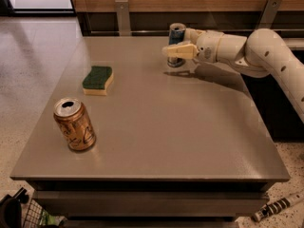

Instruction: Move redbull can near orange can

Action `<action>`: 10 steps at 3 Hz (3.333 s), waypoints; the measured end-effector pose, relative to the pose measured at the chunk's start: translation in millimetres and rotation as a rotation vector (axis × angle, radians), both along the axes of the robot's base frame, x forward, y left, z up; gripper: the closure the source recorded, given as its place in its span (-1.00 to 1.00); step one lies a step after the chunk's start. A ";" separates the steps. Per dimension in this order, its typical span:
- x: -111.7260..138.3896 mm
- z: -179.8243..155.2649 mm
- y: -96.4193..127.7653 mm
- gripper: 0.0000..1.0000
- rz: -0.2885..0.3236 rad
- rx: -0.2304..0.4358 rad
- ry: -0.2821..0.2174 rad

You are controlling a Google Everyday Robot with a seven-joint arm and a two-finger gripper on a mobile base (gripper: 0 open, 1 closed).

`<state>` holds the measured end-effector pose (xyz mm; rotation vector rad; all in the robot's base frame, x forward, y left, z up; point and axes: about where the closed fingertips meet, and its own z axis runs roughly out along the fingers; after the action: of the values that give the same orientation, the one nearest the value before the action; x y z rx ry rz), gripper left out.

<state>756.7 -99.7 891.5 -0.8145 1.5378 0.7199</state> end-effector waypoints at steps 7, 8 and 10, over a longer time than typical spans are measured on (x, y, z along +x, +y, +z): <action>-21.0 42.1 14.2 1.00 0.020 -0.064 0.005; -53.3 88.8 15.2 1.00 0.026 -0.094 -0.008; -145.7 126.2 24.2 1.00 0.077 -0.083 -0.022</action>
Offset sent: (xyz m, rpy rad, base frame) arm 0.0004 0.0037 -0.0003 0.0010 -0.0004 0.0055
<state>611.0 -75.5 1017.7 -0.9451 1.5310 0.7047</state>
